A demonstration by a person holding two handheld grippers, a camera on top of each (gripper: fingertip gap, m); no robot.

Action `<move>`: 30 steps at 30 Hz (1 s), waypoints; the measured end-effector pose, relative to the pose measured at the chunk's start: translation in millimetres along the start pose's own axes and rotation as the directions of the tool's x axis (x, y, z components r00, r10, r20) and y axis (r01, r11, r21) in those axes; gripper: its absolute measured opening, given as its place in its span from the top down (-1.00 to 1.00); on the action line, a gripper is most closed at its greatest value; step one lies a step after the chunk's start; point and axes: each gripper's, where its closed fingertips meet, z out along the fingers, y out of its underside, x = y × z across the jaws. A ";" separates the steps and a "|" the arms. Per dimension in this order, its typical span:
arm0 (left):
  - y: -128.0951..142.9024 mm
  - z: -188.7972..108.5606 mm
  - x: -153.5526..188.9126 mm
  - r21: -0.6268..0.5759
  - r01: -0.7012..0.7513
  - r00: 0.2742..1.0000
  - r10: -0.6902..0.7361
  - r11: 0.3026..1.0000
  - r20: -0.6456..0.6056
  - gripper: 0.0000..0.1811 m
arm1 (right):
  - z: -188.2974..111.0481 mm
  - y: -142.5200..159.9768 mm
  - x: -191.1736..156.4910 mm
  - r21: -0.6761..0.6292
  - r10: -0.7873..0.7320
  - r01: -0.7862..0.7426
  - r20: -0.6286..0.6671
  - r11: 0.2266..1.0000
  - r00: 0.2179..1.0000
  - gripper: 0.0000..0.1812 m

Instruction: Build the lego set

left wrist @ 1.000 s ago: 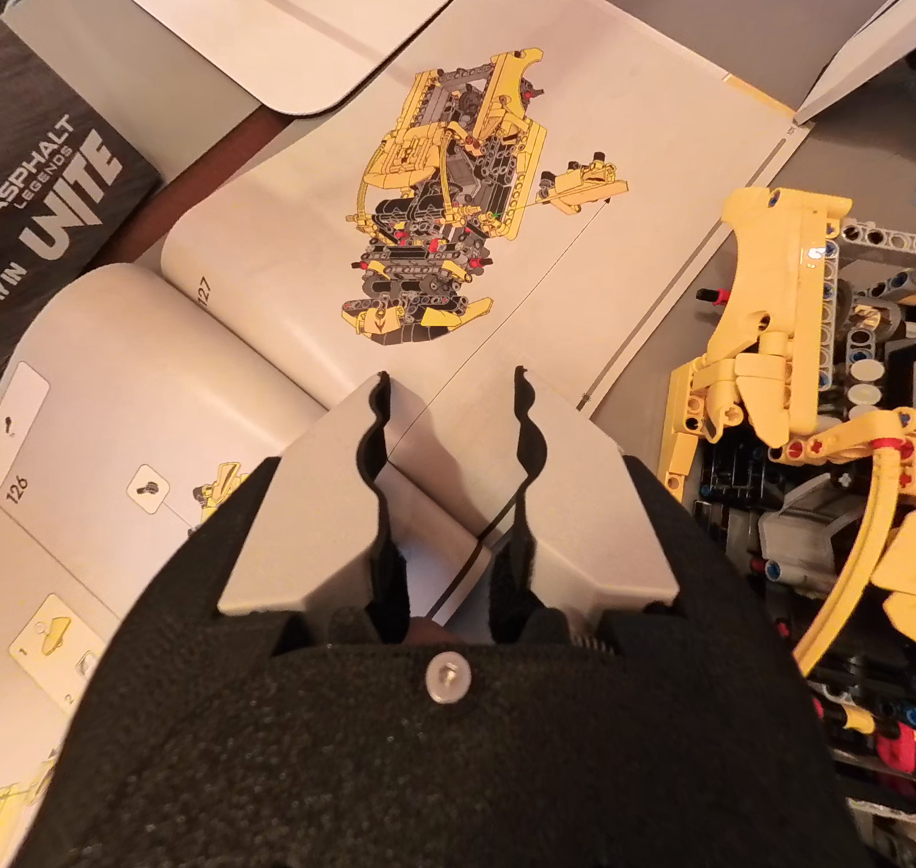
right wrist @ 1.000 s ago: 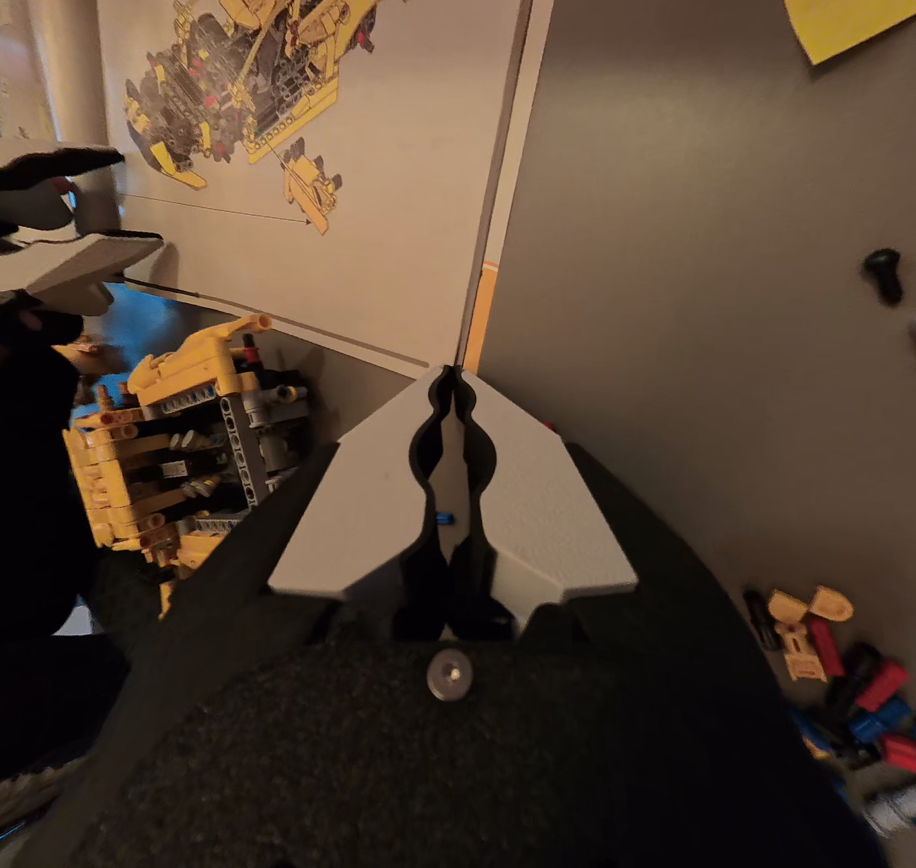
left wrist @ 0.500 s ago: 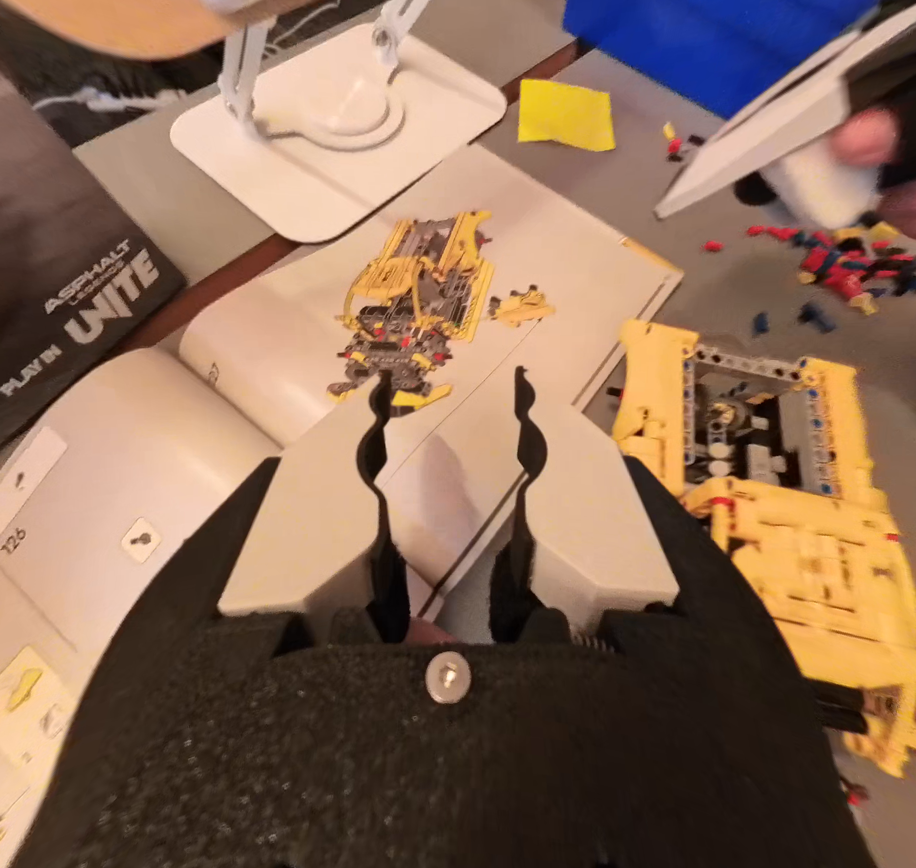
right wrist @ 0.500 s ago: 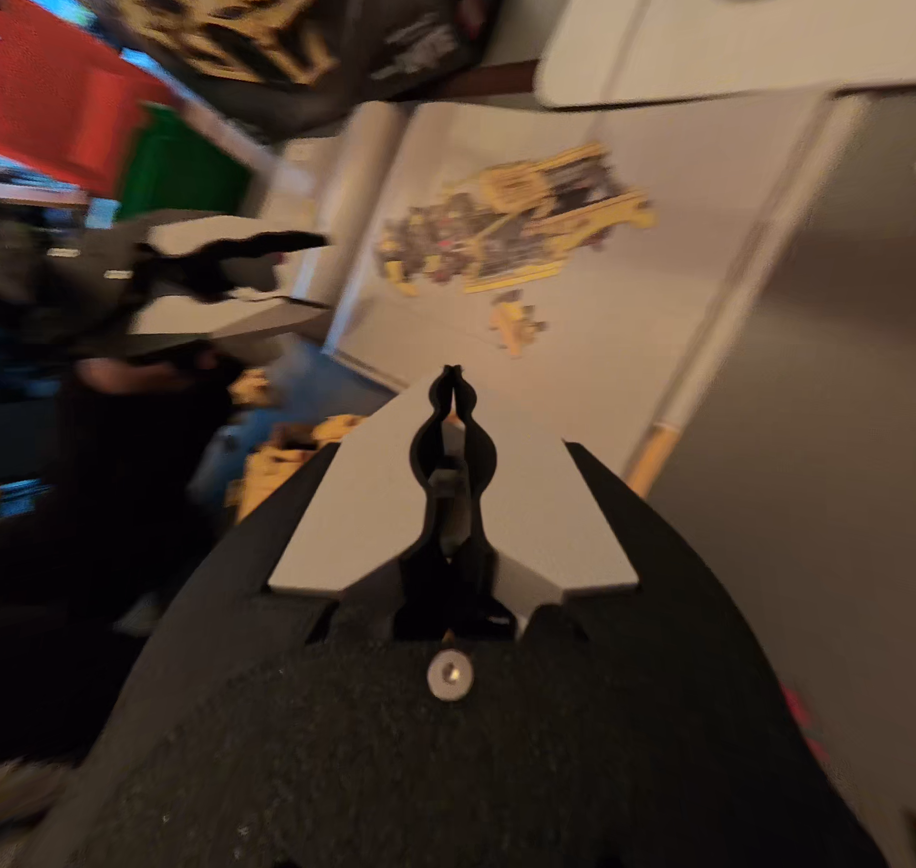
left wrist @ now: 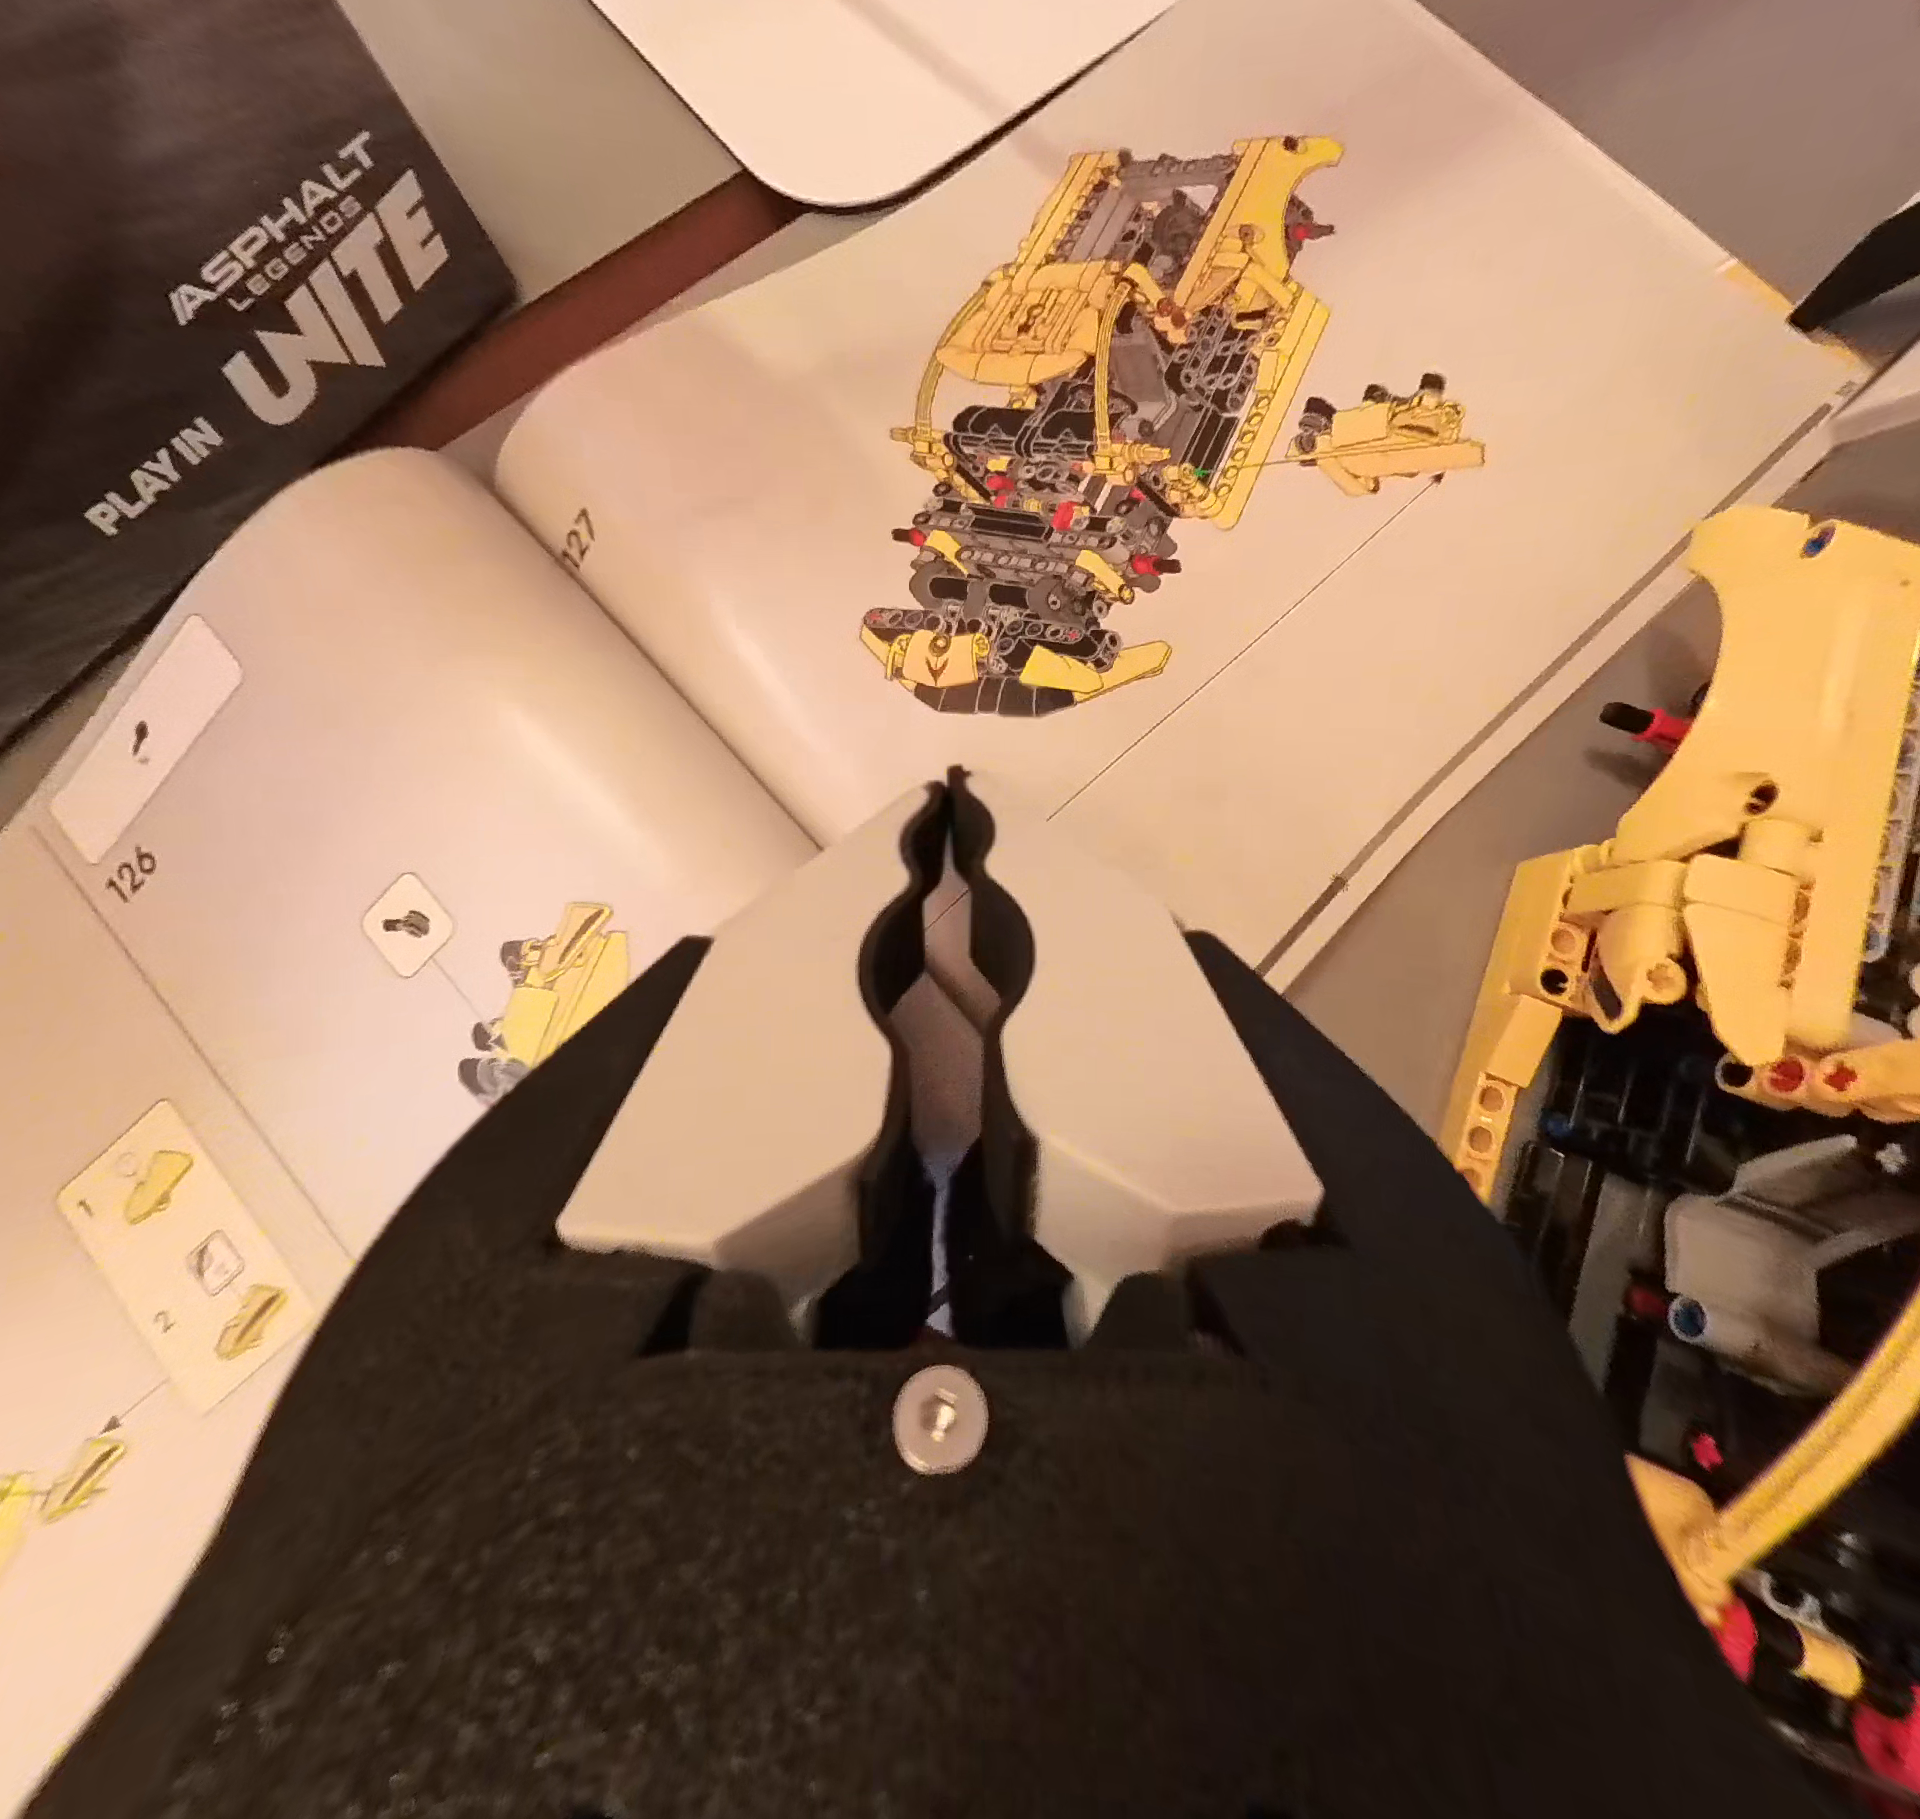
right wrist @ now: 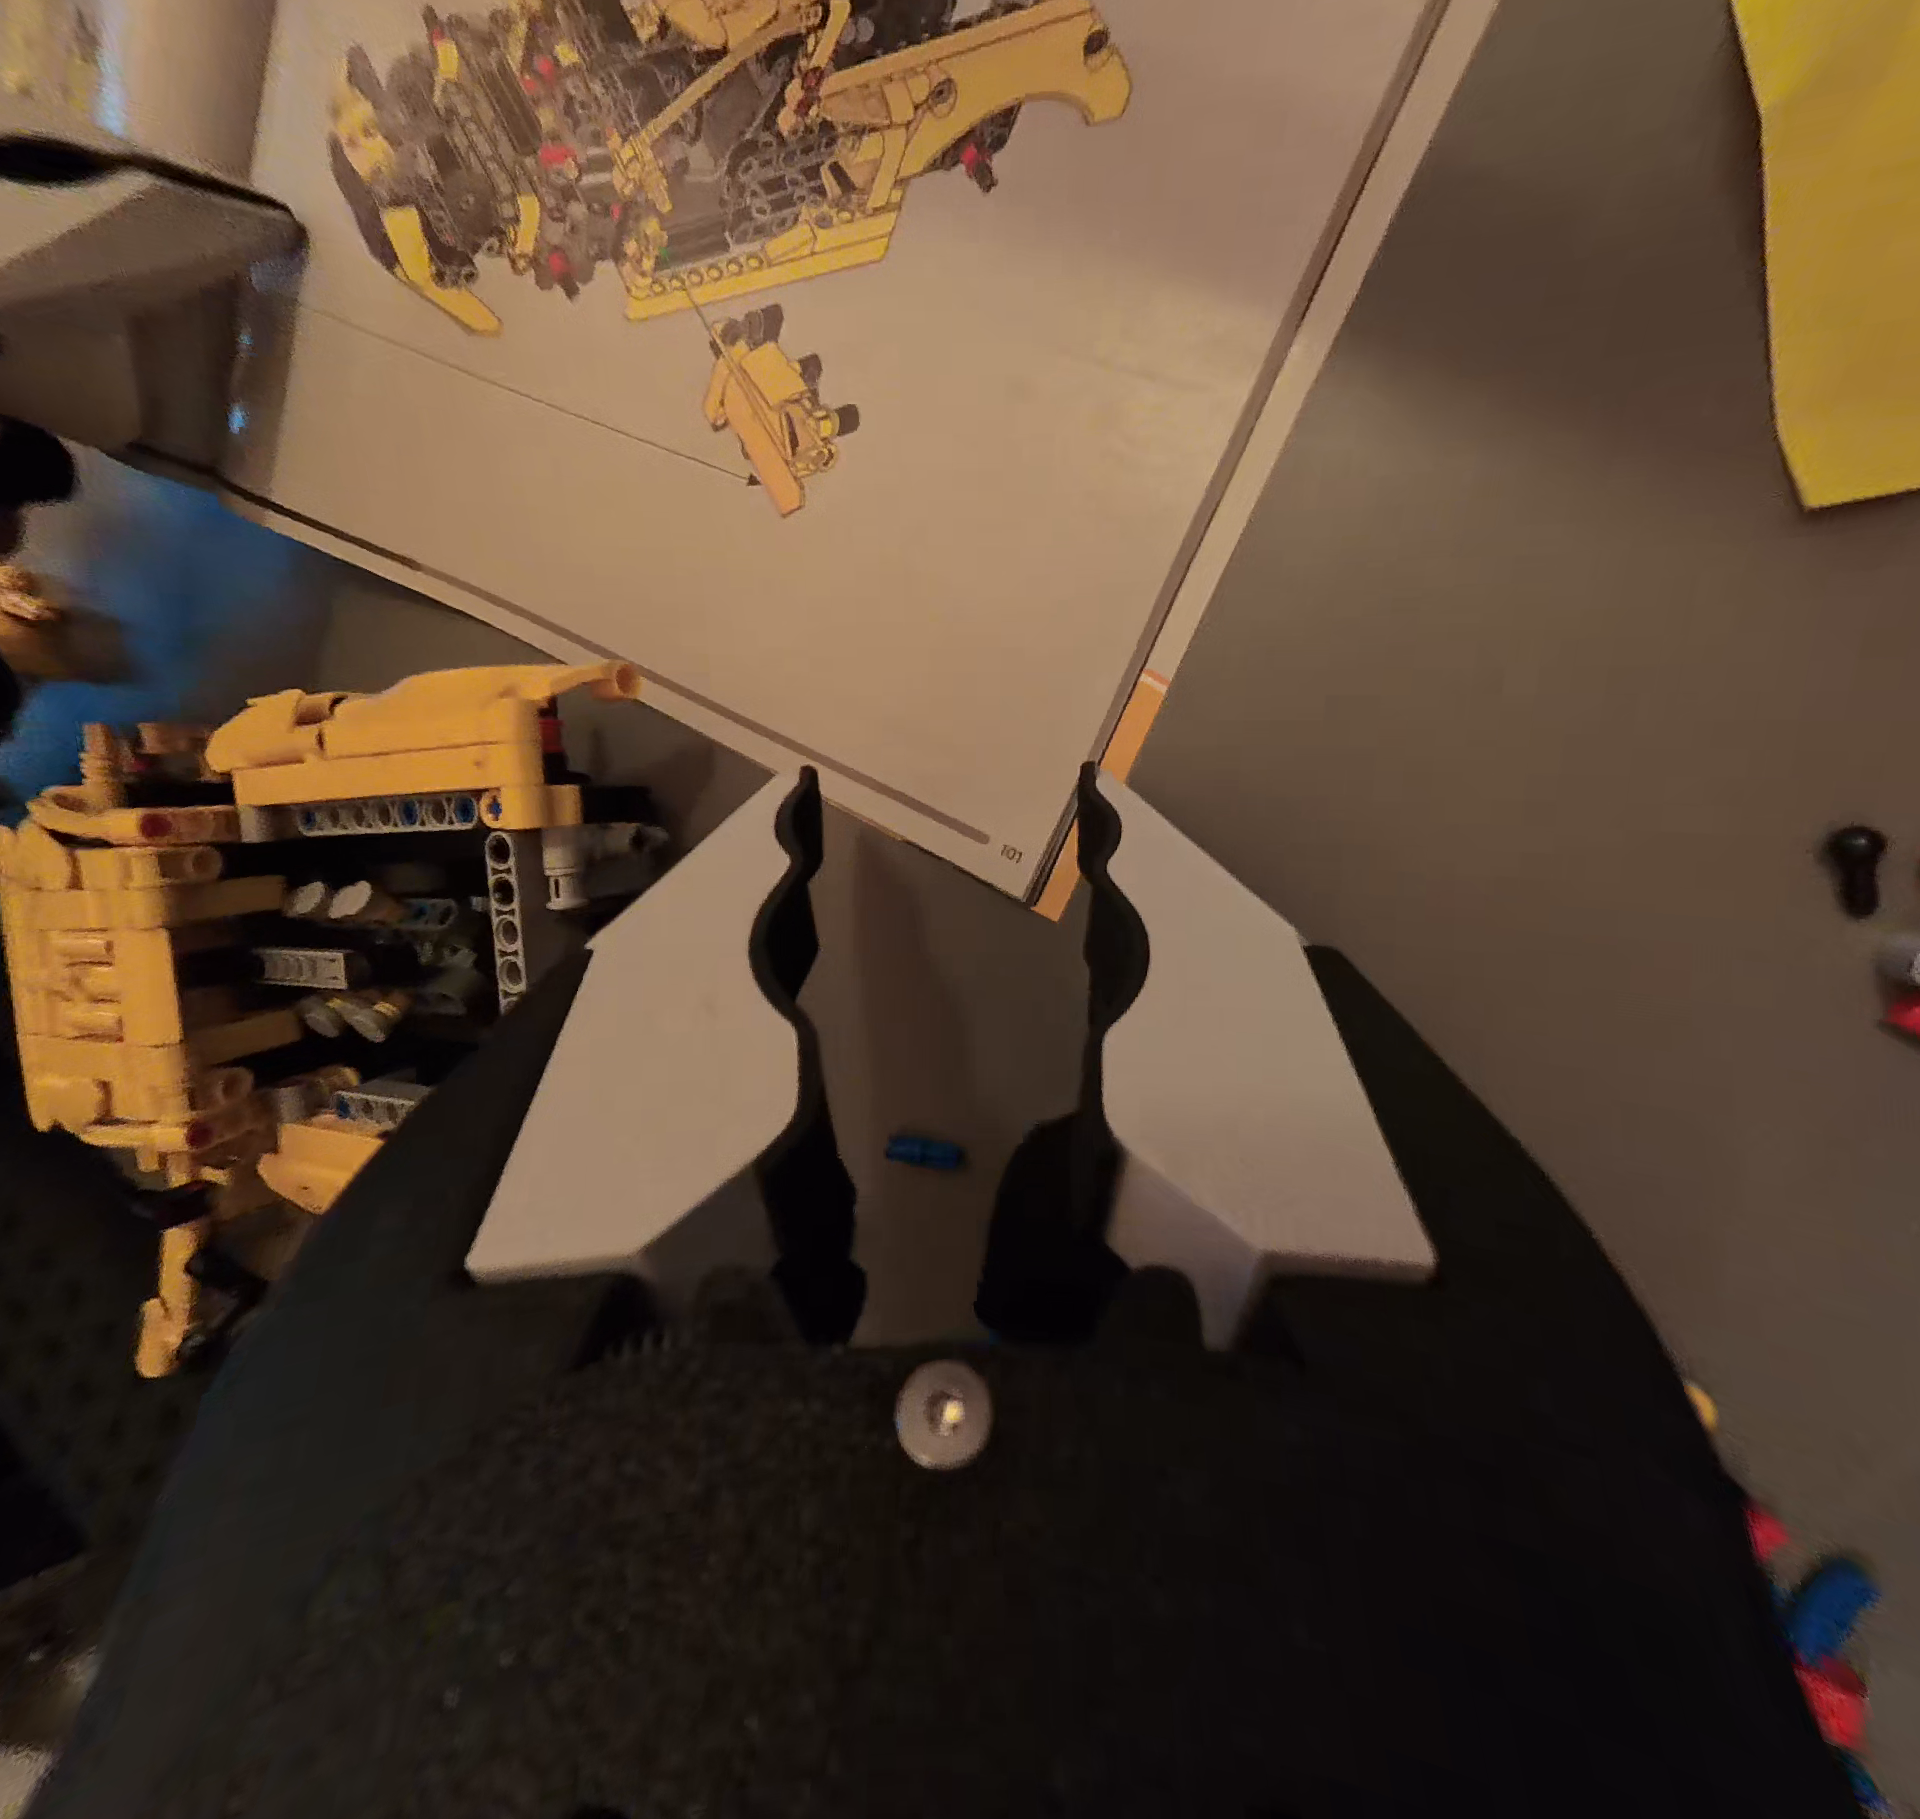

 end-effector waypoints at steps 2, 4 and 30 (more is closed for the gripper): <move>1.3 4.2 1.4 0.003 -0.009 1.000 0.009 1.000 0.011 1.00 | -1.9 -2.0 0.0 0.026 0.076 -0.077 0.055 0.997 0.996 0.46; 1.3 6.0 2.4 -0.002 -0.011 1.000 0.011 1.000 0.015 1.00 | -4.2 -5.2 0.7 0.048 0.186 -0.194 0.140 0.980 0.973 0.44; 1.2 7.3 4.1 0.020 0.039 0.999 -0.039 0.999 -0.036 1.00 | -14.7 2.6 7.8 0.026 0.250 -0.254 0.119 0.967 0.961 1.00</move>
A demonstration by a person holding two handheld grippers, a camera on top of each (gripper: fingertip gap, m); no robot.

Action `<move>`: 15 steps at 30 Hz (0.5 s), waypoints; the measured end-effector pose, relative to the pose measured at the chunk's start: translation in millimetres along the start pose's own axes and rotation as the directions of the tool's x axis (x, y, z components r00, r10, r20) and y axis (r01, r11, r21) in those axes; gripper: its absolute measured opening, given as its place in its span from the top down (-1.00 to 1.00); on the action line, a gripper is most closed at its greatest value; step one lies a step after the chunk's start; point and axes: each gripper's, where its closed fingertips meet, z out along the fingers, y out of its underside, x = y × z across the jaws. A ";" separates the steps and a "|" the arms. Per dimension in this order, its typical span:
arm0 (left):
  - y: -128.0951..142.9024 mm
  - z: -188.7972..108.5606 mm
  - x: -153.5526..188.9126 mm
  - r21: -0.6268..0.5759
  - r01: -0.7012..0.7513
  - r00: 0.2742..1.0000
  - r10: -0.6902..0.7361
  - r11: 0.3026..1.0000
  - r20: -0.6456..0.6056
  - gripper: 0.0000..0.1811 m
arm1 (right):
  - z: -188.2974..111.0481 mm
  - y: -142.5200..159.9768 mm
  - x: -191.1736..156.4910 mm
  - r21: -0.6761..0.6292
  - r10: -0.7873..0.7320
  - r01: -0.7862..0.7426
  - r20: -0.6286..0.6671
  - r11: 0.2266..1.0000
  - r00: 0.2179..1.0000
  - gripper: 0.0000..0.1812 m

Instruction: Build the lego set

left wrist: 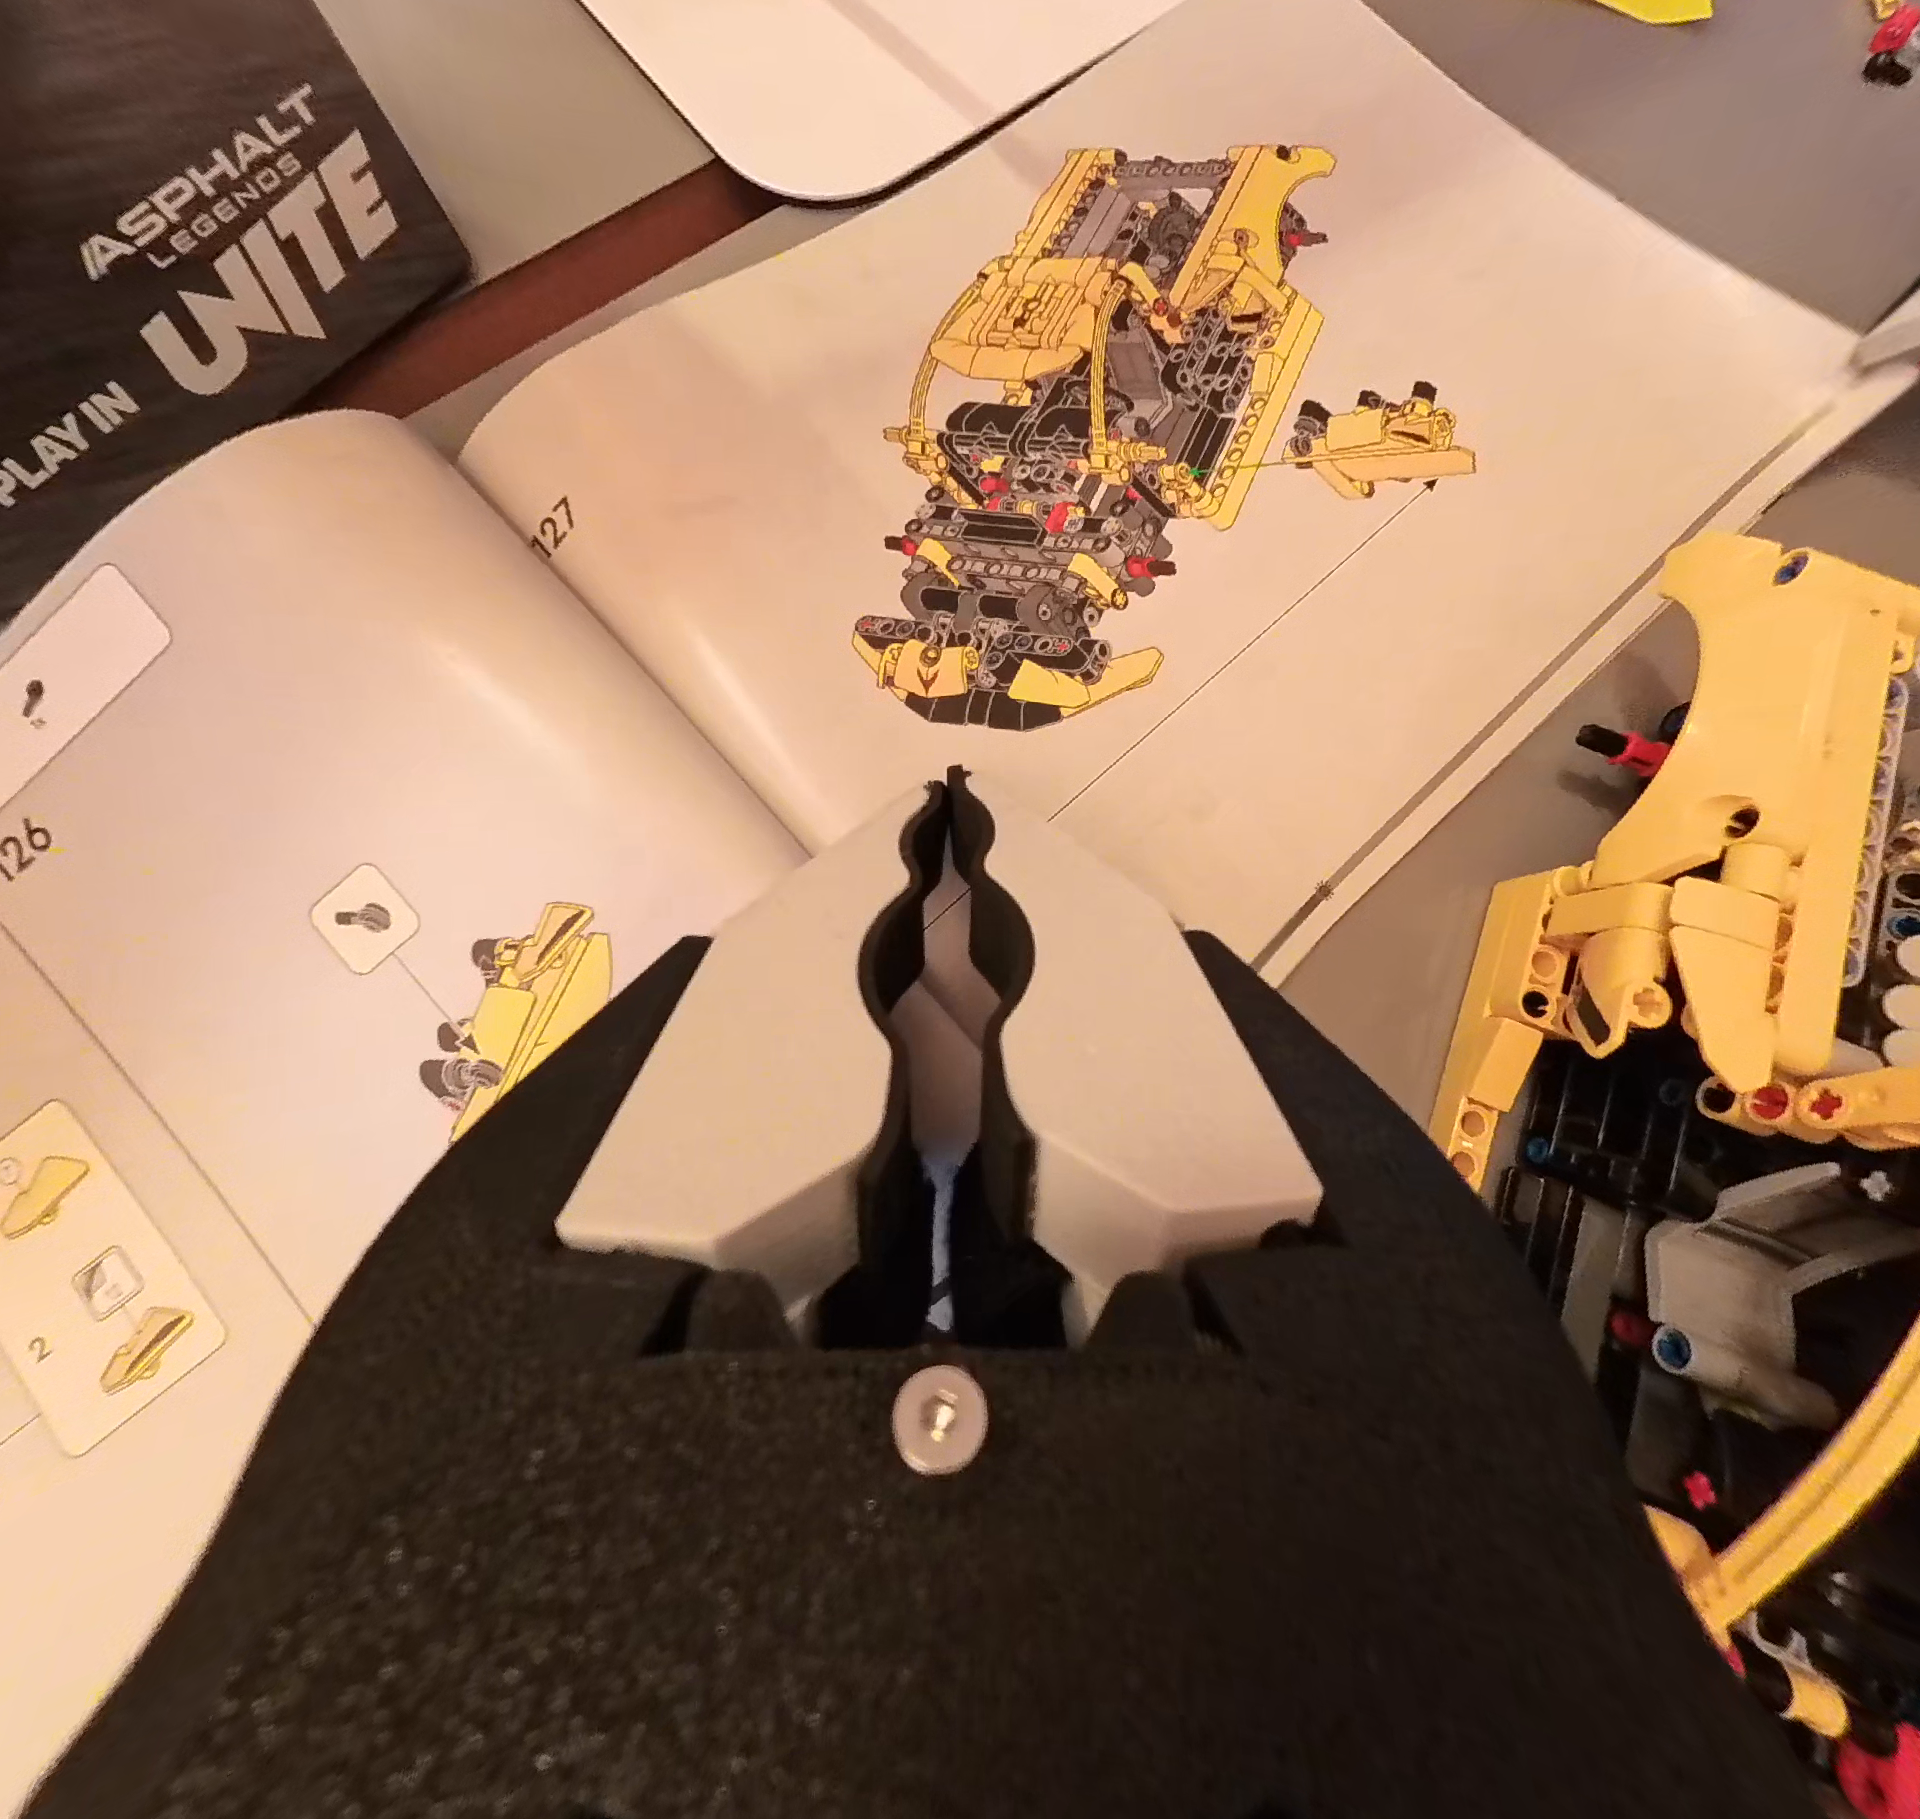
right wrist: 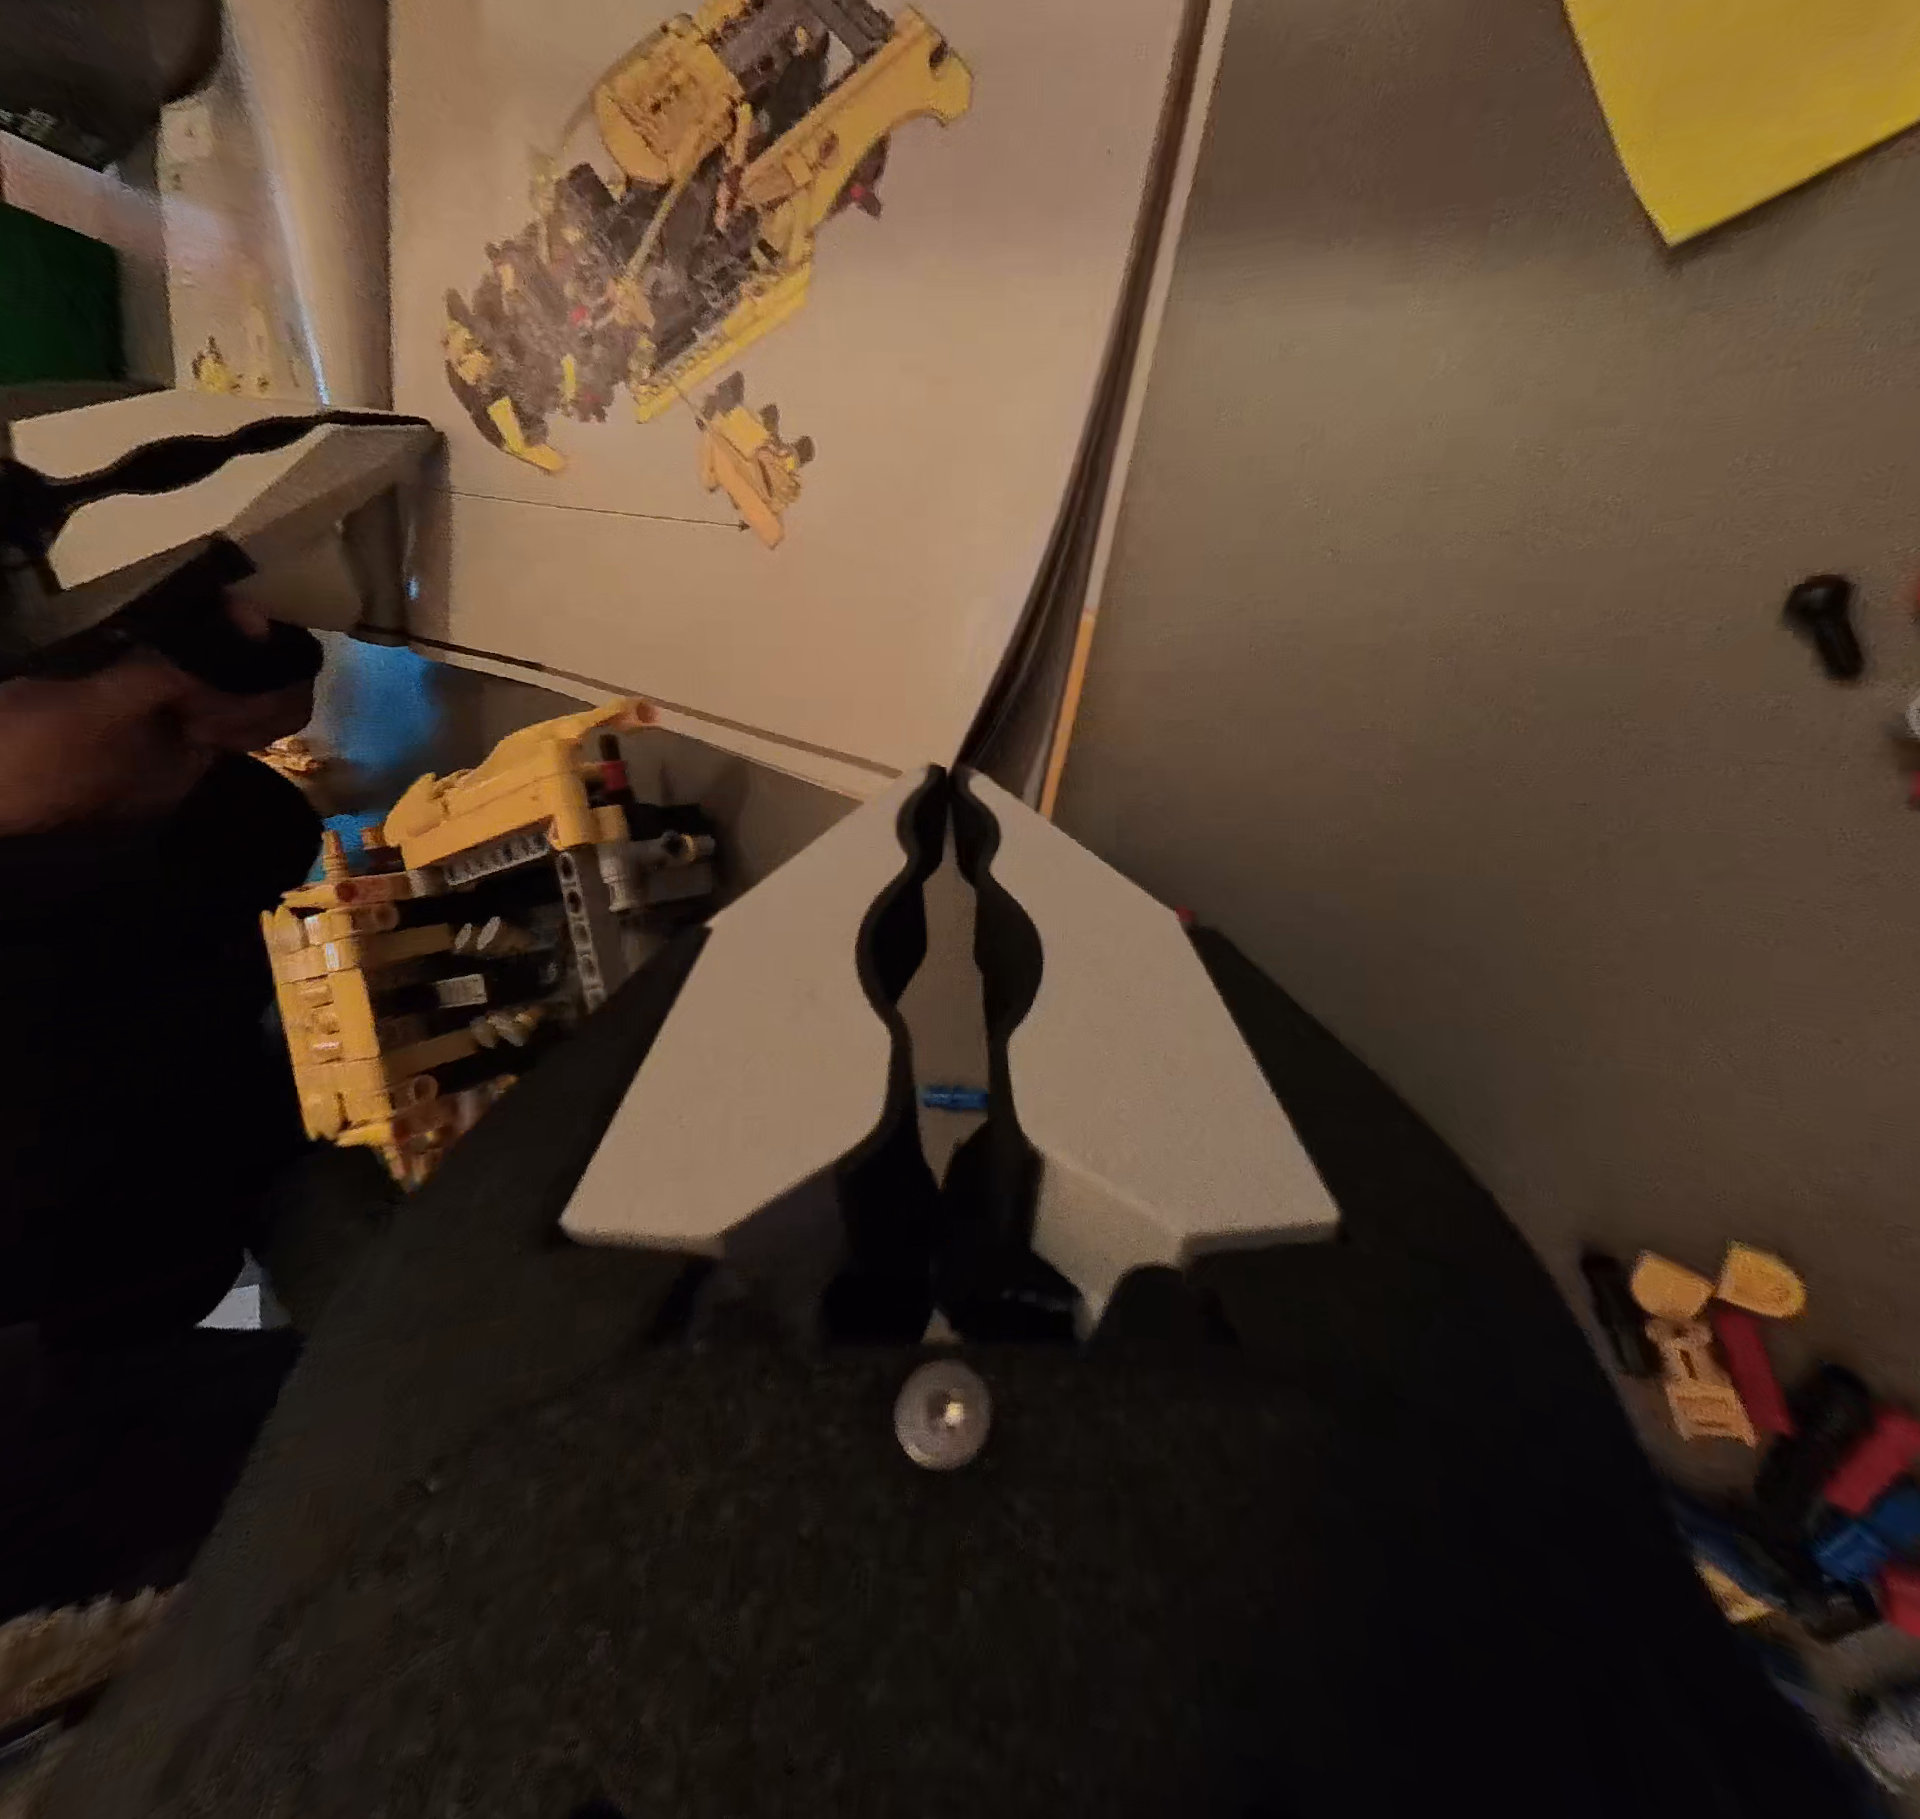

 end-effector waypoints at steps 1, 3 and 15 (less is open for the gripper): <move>-0.4 -0.8 -0.2 0.003 0.005 1.000 -0.005 1.000 -0.003 1.00 | -2.1 -2.2 -3.0 0.008 -0.021 0.021 -0.007 1.000 1.000 1.00; -0.9 -1.7 -0.3 0.005 0.021 1.000 -0.021 1.000 -0.012 1.00 | -5.7 -4.7 -13.1 0.010 -0.081 0.082 -0.025 0.997 0.996 1.00; -64.6 -44.7 42.6 0.103 0.545 0.710 -0.392 0.832 -0.586 0.54 | 30.5 -11.9 -146.9 -0.091 -0.689 0.682 -0.109 0.725 0.717 1.00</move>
